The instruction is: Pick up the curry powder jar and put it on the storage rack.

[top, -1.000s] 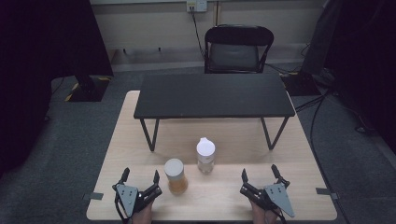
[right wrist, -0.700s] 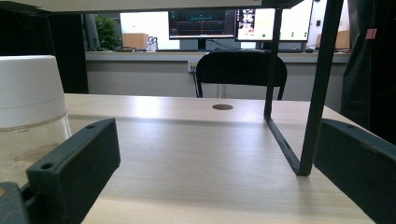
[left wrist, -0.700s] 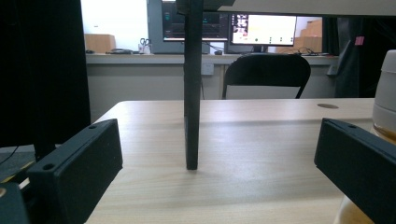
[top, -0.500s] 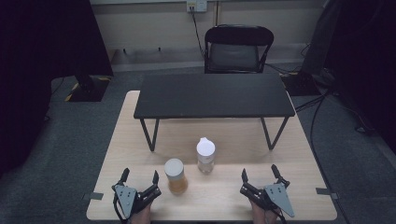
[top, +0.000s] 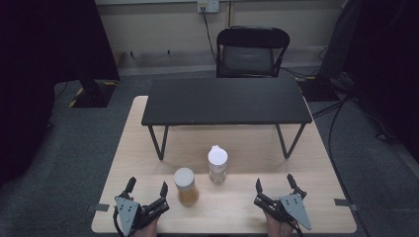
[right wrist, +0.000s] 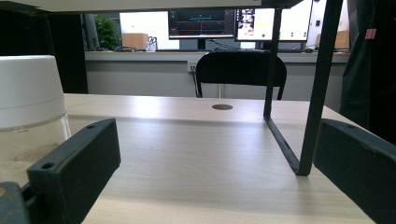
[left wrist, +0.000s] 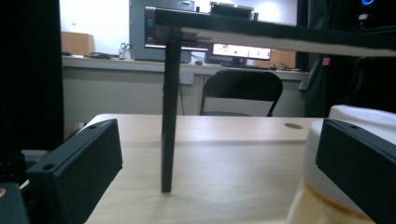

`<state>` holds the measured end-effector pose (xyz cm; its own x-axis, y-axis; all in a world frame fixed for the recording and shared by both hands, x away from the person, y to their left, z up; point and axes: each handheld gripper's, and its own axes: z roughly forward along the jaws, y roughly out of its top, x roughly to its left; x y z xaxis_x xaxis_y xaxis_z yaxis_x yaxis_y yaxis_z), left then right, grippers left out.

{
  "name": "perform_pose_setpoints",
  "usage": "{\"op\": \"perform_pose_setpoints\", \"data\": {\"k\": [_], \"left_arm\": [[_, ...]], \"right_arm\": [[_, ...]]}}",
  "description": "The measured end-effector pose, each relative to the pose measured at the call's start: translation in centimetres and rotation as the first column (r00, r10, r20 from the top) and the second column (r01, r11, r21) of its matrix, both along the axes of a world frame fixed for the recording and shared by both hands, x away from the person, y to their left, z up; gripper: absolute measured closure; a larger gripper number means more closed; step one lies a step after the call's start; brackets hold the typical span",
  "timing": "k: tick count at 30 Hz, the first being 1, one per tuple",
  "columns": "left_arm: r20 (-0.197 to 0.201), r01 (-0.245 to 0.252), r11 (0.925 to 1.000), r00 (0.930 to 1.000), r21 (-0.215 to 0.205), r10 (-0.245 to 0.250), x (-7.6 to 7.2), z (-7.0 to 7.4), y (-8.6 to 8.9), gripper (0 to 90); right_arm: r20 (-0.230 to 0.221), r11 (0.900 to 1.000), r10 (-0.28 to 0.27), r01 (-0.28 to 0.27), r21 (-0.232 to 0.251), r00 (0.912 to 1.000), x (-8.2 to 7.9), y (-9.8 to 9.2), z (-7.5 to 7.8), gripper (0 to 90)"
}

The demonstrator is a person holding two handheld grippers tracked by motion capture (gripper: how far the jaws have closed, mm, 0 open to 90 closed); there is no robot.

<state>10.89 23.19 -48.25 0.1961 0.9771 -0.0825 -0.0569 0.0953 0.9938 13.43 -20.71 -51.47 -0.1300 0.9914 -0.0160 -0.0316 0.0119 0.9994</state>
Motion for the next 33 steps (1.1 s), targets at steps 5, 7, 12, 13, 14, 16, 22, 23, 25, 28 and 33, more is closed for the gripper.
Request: {"op": "perform_pose_setpoints", "data": {"k": [5,7,12,13,14,16,22,23,25,28,33], "left_arm": [[0.014,0.028,0.9996,0.9995,0.005,-0.028,-0.1,0.9,-0.2,0.2],[0.012,0.042,0.9991,0.9990,0.011,-0.042,-0.1,1.2,-0.3,0.2],[0.017,0.074,0.9972,0.9971,0.013,-0.075,0.1,1.5,-0.7,0.2],[0.014,0.083,0.9965,0.9965,0.009,-0.083,0.2,1.5,-0.8,0.1],[0.010,0.094,0.9955,0.9955,0.010,-0.094,0.3,1.6,-0.9,0.0],[0.001,0.112,0.9936,0.9937,0.016,-0.112,0.5,1.7,-1.2,0.0],[-0.028,0.150,0.9885,0.9884,0.020,-0.149,1.2,1.8,-2.0,0.2],[-0.032,0.157,0.9873,0.9872,0.023,-0.156,1.4,1.8,-2.2,0.3],[-0.032,0.162,0.9862,0.9864,0.032,-0.161,1.5,1.7,-2.4,0.8],[-0.032,0.173,0.9843,0.9846,0.037,-0.172,1.8,1.5,-2.8,2.3],[-0.036,0.188,0.9813,0.9818,0.041,-0.187,2.2,1.3,-3.1,5.0]], "right_arm": [[0.000,1.000,0.000,0.000,0.000,1.0000,0.0,0.0,0.0,0.0],[0.000,1.000,0.000,0.000,0.000,1.0000,0.0,0.0,0.0,0.0],[0.000,1.000,0.000,0.000,0.000,1.0000,0.0,0.0,0.0,0.0],[0.000,1.000,0.000,0.000,0.000,1.0000,0.0,0.0,0.0,0.0],[0.000,1.000,0.000,0.000,0.000,1.0000,0.0,0.0,0.0,0.0],[0.000,1.000,0.000,0.000,0.000,1.0000,0.0,0.0,0.0,0.0],[0.000,1.000,0.001,-0.001,0.000,1.0000,0.0,0.0,0.0,0.0],[0.000,1.000,0.001,-0.001,0.000,1.0000,0.0,0.0,0.0,0.0],[0.000,1.000,0.000,0.000,0.001,1.0000,0.0,0.0,0.0,0.0],[0.000,1.000,0.000,0.000,0.001,1.0000,0.0,0.0,0.0,0.0],[-0.001,1.000,0.001,-0.001,0.001,1.0000,0.0,0.0,0.0,0.0]]}}
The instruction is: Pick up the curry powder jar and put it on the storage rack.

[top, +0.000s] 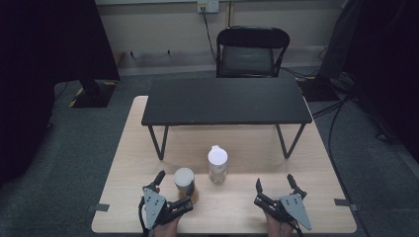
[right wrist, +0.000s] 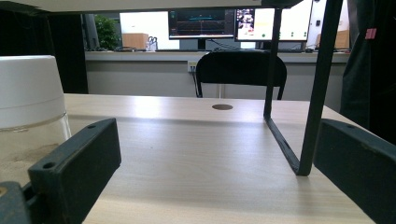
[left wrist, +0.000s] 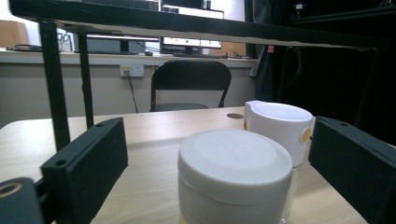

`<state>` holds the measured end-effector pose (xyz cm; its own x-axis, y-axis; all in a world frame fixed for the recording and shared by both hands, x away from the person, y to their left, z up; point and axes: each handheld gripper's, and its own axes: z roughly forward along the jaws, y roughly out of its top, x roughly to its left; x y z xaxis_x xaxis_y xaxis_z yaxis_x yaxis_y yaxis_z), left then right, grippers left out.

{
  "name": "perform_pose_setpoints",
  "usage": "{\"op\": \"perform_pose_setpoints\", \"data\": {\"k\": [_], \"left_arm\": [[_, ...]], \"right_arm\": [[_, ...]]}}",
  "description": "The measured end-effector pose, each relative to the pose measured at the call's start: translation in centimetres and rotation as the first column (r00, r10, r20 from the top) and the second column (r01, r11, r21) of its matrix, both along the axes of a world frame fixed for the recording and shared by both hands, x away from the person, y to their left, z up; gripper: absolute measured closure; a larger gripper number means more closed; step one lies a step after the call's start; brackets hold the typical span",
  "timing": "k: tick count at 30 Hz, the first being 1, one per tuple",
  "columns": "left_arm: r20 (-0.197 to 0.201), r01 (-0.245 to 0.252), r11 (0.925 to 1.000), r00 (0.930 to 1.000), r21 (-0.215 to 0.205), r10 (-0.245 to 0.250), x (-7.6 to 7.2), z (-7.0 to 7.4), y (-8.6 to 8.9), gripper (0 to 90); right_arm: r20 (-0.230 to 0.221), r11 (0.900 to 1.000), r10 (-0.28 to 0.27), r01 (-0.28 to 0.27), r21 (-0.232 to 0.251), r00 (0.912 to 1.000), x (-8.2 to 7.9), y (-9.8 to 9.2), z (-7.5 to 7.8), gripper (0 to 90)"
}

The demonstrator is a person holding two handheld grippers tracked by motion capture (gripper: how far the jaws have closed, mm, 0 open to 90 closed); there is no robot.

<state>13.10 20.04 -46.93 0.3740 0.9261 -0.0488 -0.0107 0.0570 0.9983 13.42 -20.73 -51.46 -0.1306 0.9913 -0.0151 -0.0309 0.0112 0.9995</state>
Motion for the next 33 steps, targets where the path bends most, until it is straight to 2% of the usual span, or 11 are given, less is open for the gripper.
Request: {"op": "perform_pose_setpoints", "data": {"k": [5,15,21,25,28,33], "left_arm": [[0.003,-0.007,1.0000,1.0000,-0.006,0.007,0.1,-0.4,-0.6,9.9],[-0.020,0.009,0.9996,0.9998,0.027,-0.009,0.9,-0.6,-1.4,19.2],[-0.043,-0.003,0.9989,0.9991,0.048,0.005,0.9,-0.7,-1.7,24.3],[-0.034,-0.011,0.9987,0.9993,0.051,0.013,0.9,-1.0,-1.8,28.3],[-0.051,-0.015,0.9983,0.9985,0.057,0.018,1.0,-0.8,-1.9,30.0],[-0.046,-0.033,0.9978,0.9983,0.058,0.035,0.9,-1.0,-2.2,33.6]], "right_arm": [[0.000,1.000,0.000,0.000,-0.001,1.0000,0.0,0.0,0.0,0.0],[0.000,1.000,0.001,-0.001,-0.001,1.0000,0.0,0.0,0.0,0.0],[0.000,1.000,0.001,-0.001,0.000,1.0000,0.0,0.0,0.0,0.0],[0.000,1.000,0.001,-0.001,0.000,1.0000,0.0,0.0,0.0,0.0],[0.000,1.000,0.001,-0.001,0.000,1.0000,0.0,0.0,0.0,0.0],[0.000,1.000,0.001,-0.001,-0.001,1.0000,0.0,0.0,0.0,0.0]]}}
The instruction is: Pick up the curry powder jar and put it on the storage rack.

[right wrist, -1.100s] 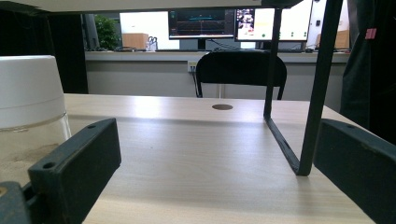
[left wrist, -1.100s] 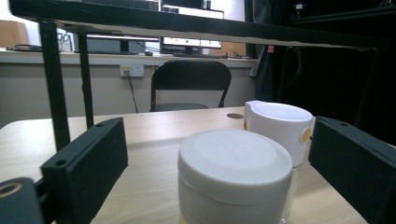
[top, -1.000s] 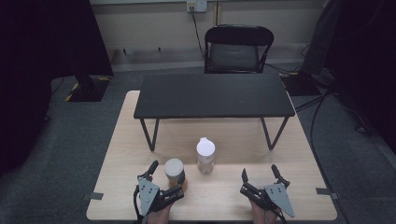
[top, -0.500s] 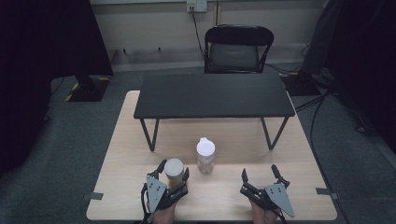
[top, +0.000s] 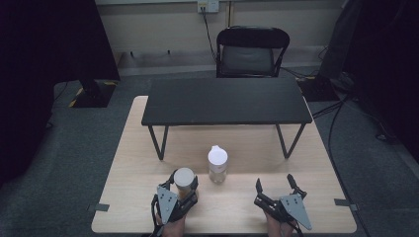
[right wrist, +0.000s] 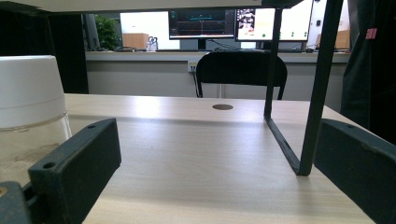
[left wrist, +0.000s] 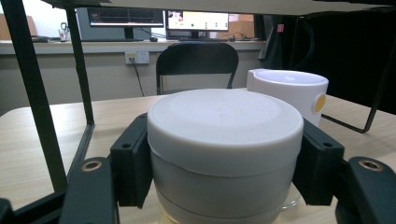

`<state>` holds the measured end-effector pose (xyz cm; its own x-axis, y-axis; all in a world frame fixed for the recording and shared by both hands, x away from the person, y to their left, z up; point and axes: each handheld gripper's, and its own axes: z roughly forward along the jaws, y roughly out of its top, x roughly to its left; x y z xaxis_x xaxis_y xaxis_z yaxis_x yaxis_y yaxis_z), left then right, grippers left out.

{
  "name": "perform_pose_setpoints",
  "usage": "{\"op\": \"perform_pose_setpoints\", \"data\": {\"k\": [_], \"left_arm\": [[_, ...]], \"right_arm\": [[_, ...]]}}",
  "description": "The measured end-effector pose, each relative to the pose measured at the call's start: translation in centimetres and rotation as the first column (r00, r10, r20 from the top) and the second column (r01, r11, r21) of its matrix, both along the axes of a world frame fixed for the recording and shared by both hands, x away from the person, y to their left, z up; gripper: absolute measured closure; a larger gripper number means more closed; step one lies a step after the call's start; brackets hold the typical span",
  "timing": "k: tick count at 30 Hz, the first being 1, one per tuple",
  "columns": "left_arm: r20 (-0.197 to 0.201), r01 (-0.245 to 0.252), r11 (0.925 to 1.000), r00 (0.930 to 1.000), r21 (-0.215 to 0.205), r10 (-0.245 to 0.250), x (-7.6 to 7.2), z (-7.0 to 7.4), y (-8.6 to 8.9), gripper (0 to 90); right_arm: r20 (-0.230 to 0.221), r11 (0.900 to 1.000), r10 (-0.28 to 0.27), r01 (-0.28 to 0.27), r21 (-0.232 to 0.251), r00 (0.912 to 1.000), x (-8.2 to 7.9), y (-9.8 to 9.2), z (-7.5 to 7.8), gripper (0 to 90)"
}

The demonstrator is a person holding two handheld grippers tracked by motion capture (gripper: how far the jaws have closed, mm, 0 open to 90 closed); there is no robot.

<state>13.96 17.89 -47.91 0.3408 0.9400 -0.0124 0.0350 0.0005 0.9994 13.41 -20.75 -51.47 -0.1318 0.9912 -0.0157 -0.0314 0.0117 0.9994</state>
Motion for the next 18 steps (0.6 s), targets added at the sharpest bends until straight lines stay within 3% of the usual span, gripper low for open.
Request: {"op": "perform_pose_setpoints", "data": {"k": [18], "left_arm": [[-0.004,0.006,1.0000,1.0000,0.006,-0.006,0.02,0.31,0.36,34.1]], "right_arm": [[0.000,1.000,0.000,0.000,0.000,1.0000,0.01,0.00,0.01,0.0]]}}
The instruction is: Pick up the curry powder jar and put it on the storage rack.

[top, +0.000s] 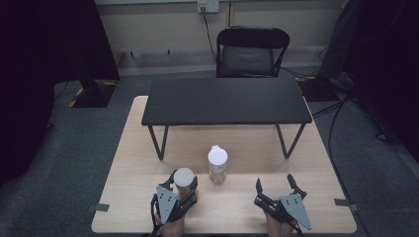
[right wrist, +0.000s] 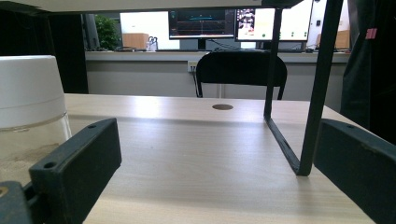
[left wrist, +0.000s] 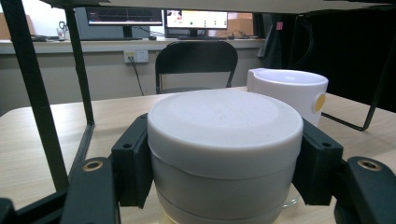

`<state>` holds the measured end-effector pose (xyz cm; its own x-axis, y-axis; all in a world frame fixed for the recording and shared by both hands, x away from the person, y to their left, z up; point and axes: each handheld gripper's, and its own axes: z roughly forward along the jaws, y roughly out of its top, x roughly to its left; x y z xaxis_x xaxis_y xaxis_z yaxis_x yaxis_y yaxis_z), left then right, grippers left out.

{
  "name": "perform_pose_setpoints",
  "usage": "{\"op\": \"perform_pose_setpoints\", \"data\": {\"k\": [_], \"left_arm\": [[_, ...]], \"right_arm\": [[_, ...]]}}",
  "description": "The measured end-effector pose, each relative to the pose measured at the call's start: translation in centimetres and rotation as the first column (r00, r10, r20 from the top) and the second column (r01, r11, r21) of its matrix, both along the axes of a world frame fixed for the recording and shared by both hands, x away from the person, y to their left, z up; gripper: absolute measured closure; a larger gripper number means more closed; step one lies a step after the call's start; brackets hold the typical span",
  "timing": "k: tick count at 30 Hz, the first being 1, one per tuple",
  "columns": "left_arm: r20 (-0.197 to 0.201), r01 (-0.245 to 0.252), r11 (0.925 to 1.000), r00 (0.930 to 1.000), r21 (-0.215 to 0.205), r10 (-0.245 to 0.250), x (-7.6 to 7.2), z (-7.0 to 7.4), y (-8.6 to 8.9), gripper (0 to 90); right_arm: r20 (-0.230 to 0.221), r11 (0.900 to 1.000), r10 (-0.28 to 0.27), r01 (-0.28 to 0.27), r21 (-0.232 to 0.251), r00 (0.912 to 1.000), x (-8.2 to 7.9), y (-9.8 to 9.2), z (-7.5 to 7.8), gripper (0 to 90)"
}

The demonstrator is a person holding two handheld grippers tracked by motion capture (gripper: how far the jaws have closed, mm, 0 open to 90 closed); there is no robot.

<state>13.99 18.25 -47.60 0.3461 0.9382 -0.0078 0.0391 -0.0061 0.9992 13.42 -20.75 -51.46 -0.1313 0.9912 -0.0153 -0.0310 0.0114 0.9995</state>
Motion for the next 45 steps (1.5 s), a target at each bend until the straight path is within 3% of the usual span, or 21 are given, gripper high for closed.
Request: {"op": "perform_pose_setpoints", "data": {"k": [30,45], "left_arm": [[0.002,0.025,0.9996,0.9997,-0.010,-0.025,0.1,1.4,1.0,34.2],[0.024,0.040,0.9991,0.9989,-0.014,-0.040,0.7,3.4,1.7,34.2]], "right_arm": [[0.000,1.000,-0.003,0.003,0.000,1.0000,0.0,0.1,0.0,0.0],[0.000,1.000,-0.003,0.003,0.000,1.0000,0.0,0.0,0.0,0.0]]}}
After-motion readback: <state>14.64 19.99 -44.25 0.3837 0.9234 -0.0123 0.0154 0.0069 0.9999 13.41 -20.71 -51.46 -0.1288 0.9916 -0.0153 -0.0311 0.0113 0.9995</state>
